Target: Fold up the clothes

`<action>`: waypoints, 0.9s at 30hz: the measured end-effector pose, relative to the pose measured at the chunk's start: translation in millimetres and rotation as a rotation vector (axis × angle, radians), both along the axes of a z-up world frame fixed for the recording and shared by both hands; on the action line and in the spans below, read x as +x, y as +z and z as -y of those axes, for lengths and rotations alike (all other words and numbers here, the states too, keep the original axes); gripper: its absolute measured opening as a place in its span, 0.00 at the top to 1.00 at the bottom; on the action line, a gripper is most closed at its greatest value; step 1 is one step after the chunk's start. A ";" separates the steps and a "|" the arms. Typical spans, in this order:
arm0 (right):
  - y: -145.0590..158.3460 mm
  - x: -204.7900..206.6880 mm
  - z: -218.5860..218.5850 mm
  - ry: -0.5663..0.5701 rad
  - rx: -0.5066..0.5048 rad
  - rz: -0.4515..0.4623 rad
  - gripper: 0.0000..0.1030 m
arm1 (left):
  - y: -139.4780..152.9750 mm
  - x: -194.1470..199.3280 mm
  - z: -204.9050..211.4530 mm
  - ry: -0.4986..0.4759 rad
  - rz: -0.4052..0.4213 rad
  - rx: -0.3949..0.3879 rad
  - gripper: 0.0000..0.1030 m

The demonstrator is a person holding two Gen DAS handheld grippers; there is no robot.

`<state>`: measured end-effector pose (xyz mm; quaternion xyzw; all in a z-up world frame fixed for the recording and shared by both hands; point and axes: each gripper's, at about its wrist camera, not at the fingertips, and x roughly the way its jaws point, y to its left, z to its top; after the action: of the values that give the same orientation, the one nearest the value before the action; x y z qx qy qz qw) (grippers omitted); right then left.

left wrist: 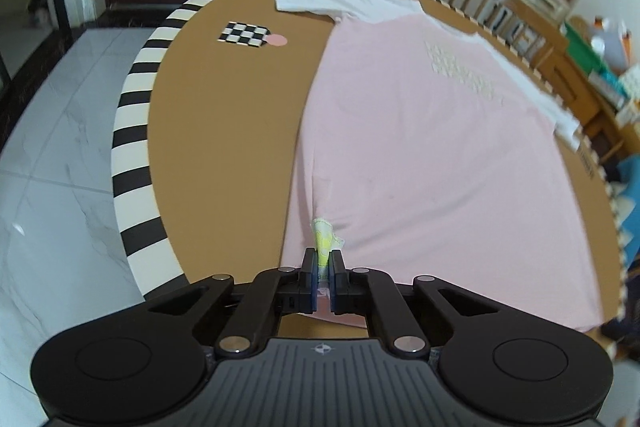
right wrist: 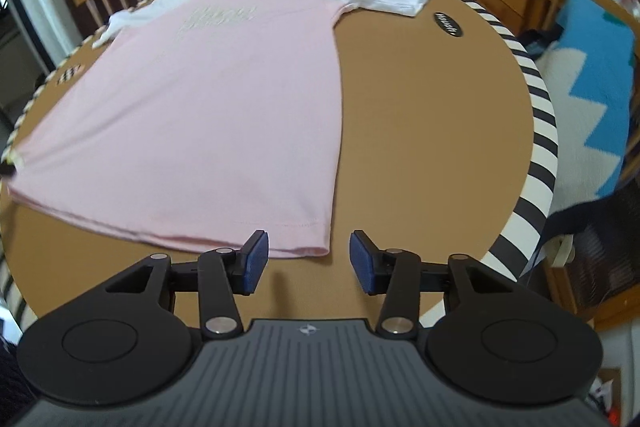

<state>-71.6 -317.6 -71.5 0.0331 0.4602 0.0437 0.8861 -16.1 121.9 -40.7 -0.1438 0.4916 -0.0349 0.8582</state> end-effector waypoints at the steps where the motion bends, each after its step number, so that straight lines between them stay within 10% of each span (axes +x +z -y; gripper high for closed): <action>1: -1.7 1.0 -1.2 0.001 -0.003 0.000 0.56 | 3.3 0.0 -4.8 0.016 -0.001 -0.025 0.95; 14: -10.2 15.0 5.3 -0.067 0.110 -0.037 0.58 | -31.7 -3.4 -62.0 0.246 -0.124 -0.205 0.95; 19: -13.8 18.5 -4.6 -0.028 0.081 -0.054 0.94 | -36.5 -2.8 -59.9 0.234 -0.117 -0.192 0.94; 27: -1.1 9.6 0.1 -0.016 0.007 -0.095 0.96 | -37.0 -10.8 -52.5 0.207 -0.132 -0.227 0.92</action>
<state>-62.0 -317.7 -72.7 0.0419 0.5013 0.0367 0.8635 -26.9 174.3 -77.7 -0.2915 0.5223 0.0080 0.8014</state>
